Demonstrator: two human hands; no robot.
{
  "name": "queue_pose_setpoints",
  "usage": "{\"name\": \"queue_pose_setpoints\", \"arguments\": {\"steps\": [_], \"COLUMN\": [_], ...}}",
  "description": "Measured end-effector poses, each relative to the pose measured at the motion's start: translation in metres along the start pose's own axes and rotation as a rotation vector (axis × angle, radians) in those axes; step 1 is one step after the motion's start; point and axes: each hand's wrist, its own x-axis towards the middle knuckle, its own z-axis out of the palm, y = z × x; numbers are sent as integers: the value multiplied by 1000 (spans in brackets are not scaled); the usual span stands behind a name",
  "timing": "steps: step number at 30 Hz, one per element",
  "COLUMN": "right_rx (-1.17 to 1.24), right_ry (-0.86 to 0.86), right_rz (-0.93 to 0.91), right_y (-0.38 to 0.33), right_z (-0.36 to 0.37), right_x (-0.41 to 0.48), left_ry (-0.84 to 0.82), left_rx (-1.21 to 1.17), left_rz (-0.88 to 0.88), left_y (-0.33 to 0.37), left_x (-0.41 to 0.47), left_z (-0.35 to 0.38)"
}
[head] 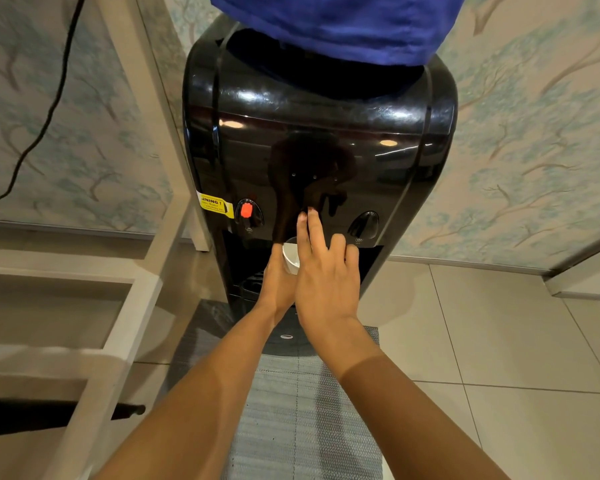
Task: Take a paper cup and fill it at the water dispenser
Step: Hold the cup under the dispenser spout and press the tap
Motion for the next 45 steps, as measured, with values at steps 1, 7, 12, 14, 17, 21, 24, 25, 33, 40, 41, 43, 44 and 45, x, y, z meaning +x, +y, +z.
{"name": "queue_pose_setpoints", "arguments": {"steps": [1, 7, 12, 14, 17, 21, 24, 25, 33, 40, 41, 43, 44, 45], "right_rx": [-2, -21, -27, -24, -22, -21, -24, -24, -19, -16, -21, -26, -28, -28], "right_ry": [-2, 6, 8, 9, 13, 11, 9, 8, 2, 1, 4, 12, 14, 14], "right_rz": [0, -11, -7, -5, -7, -3, -2, -3, -15, -19, -21, -21, -19, -17], "right_y": [0, 1, 0, -1, 0, 0, 0, 0, 2, 2, 2, 2, 2, 2], "right_z": [0, -2, -2, -3, -3, -2, -2, -2, -3, -2, -2, -1, -1, 0], "right_x": [1, 1, 0, 0, 0, -1, -1, -1, -1, -1, -1, 0, 0, 0], "left_ry": [-2, 0, 5, 5, 5, 2, -4, -4, 0, -1, -2, 1, 2, 3], "left_rx": [1, -17, -34, -39, -52, -43, -42, -39, -6, 7, 5, 3, 4, 4], "left_rz": [5, -1, 5, 4, 0, 3, 3, 2, 4, -22, -21, -19, -19, -21], "left_y": [1, 4, 6, 7, 7, 7, 6, 6, 8, 6, 6, 6, 6, 6], "left_x": [-1, -4, -6, -7, -8, -9, -9, -9, -7, -5, -5, -4, -4, -3], "left_z": [0, 1, 1, 1, 0, 0, 0, 1, 2, 1, 1, 2, 2, 2]}}
